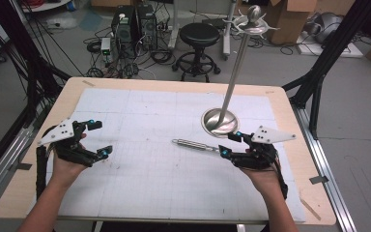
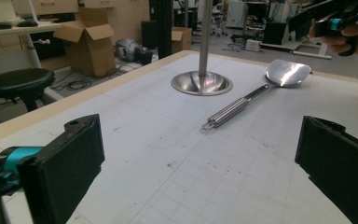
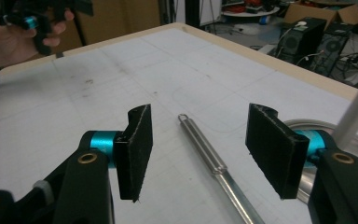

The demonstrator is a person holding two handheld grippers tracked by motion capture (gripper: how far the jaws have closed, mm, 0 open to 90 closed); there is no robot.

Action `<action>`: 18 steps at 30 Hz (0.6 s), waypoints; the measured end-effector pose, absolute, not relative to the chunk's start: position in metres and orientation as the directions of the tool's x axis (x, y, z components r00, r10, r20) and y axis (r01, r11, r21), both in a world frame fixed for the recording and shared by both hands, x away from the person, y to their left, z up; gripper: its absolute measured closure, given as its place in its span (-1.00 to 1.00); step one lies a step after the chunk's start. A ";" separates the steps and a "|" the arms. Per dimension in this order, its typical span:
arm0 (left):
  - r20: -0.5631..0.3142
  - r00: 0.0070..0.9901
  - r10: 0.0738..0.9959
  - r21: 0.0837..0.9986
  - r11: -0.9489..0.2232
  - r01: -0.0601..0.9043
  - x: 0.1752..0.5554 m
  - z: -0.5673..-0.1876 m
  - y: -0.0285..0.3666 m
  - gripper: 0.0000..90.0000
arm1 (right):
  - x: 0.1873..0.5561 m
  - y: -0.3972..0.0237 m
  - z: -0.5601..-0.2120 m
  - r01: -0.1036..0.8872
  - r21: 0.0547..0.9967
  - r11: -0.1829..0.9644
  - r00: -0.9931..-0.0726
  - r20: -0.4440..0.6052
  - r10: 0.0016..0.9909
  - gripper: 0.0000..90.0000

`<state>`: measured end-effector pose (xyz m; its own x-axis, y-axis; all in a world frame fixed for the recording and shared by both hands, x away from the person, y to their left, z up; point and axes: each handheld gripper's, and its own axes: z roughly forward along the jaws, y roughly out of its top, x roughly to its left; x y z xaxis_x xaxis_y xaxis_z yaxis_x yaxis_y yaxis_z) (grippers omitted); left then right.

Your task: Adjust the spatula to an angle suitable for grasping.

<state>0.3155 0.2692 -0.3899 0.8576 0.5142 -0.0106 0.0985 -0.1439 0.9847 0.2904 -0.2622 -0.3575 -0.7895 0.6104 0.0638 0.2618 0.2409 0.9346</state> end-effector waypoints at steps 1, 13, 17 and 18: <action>-0.010 0.859 0.512 0.984 -0.148 0.100 0.315 -0.390 0.269 -0.96 | 0.292 -0.265 -0.359 0.258 0.938 0.233 -0.788 0.065 0.612 -0.14; -0.019 0.858 0.513 0.984 -0.142 0.106 0.315 -0.390 0.269 -0.96 | 0.296 -0.276 -0.363 0.244 0.948 0.205 -0.795 0.075 0.602 -0.44; -0.018 0.858 0.513 0.983 -0.148 0.109 0.316 -0.391 0.270 -0.96 | 0.296 -0.275 -0.363 0.243 0.947 0.212 -0.793 0.068 0.605 -0.50; -0.020 0.858 0.513 0.983 -0.148 0.111 0.317 -0.392 0.269 -0.96 | 0.297 -0.274 -0.364 0.237 0.946 0.219 -0.797 0.060 0.601 -0.52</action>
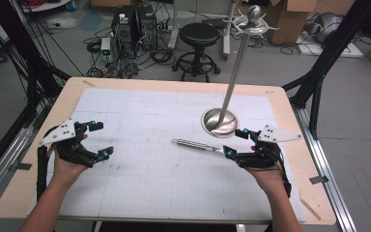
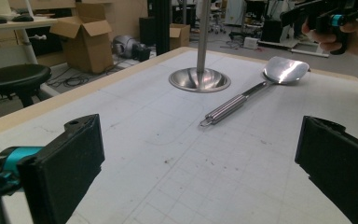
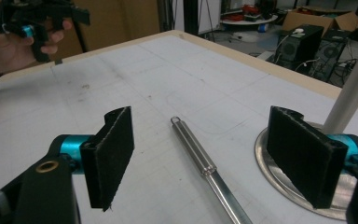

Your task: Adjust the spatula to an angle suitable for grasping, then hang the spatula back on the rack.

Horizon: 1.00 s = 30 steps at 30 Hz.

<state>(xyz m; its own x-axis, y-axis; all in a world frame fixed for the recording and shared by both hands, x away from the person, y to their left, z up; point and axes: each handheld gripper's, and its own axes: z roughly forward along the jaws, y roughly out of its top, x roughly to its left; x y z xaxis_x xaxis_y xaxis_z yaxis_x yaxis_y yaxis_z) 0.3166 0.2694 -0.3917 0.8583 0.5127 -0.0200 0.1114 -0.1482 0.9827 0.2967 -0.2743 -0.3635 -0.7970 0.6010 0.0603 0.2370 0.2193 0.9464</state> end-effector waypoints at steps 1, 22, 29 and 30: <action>-0.023 0.858 0.513 0.983 -0.147 0.114 0.317 -0.392 0.269 -0.96 | 0.297 -0.274 -0.364 0.232 0.946 0.226 -0.798 0.053 0.600 -0.52; -0.025 0.859 0.511 0.984 -0.139 0.111 0.317 -0.392 0.271 -0.96 | 0.298 -0.273 -0.366 0.236 0.940 0.245 -0.803 0.047 0.594 -0.66; -0.024 0.856 0.516 0.985 -0.134 0.108 0.316 -0.390 0.272 -0.96 | 0.299 -0.271 -0.367 0.241 0.933 0.266 -0.797 0.034 0.603 -0.66; -0.026 0.854 0.519 0.986 -0.130 0.109 0.316 -0.390 0.272 -0.96 | 0.300 -0.270 -0.367 0.244 0.931 0.272 -0.795 0.032 0.605 -0.66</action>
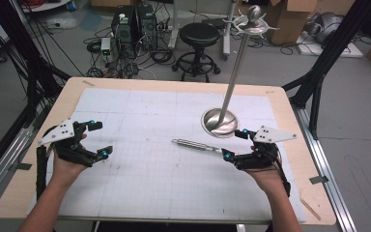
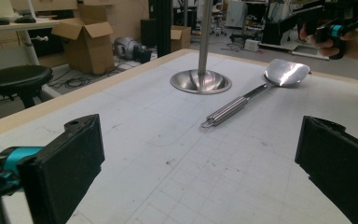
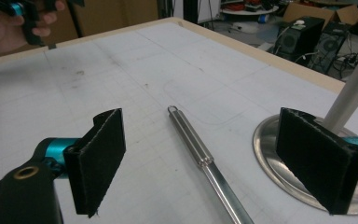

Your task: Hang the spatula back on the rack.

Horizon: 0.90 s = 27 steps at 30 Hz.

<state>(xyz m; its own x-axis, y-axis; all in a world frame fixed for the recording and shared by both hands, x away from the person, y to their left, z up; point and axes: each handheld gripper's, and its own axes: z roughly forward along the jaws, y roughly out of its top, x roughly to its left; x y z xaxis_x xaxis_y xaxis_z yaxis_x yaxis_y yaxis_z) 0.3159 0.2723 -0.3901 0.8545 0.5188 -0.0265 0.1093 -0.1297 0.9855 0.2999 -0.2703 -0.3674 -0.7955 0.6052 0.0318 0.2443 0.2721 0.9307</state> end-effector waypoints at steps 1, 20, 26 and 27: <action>-0.027 0.853 0.521 0.985 -0.130 0.110 0.315 -0.390 0.273 -0.96 | 0.301 -0.270 -0.367 0.247 0.929 0.277 -0.796 0.031 0.605 -0.66; -0.024 0.848 0.530 0.992 -0.090 0.084 0.315 -0.385 0.277 -0.96 | 0.343 -0.232 -0.363 0.358 0.811 0.463 -0.794 0.004 0.608 -0.65; -0.026 0.846 0.533 0.993 -0.086 0.085 0.314 -0.385 0.278 -0.96 | 0.358 -0.219 -0.356 0.368 0.769 0.522 -0.808 -0.013 0.588 -0.65; -0.025 0.846 0.532 0.993 -0.087 0.084 0.314 -0.385 0.277 -0.96 | 0.361 -0.218 -0.356 0.371 0.762 0.530 -0.809 -0.015 0.588 -0.65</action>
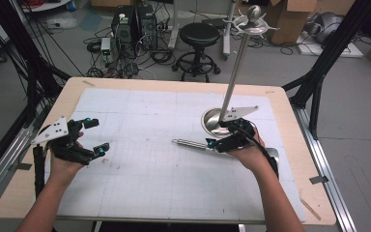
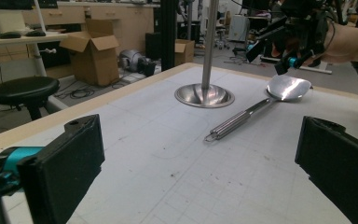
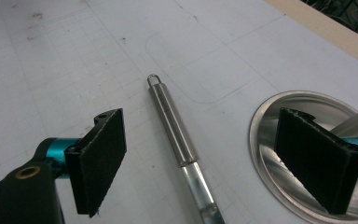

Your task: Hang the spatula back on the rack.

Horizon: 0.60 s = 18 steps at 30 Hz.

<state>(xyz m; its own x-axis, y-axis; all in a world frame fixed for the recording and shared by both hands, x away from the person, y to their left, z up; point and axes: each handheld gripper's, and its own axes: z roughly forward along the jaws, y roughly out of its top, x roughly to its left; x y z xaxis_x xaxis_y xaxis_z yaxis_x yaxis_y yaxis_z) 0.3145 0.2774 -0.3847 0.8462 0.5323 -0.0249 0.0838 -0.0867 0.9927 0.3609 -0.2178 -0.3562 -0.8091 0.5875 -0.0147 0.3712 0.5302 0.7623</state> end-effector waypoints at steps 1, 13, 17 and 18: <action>-0.021 0.848 0.530 0.992 -0.091 0.082 0.315 -0.385 0.277 -0.96 | 0.363 -0.216 -0.356 0.376 0.750 0.545 -0.810 -0.020 0.586 -0.65; -0.015 0.846 0.532 0.991 -0.103 0.082 0.315 -0.385 0.276 -0.96 | 0.383 -0.193 -0.382 0.398 0.638 0.659 -0.836 -0.044 0.548 -0.64; -0.014 0.847 0.532 0.991 -0.109 0.084 0.315 -0.386 0.275 -0.96 | 0.387 -0.185 -0.391 0.398 0.599 0.695 -0.848 -0.051 0.528 -0.63; -0.013 0.847 0.532 0.990 -0.109 0.084 0.315 -0.386 0.274 -0.96 | 0.388 -0.184 -0.393 0.395 0.589 0.705 -0.852 -0.052 0.521 -0.62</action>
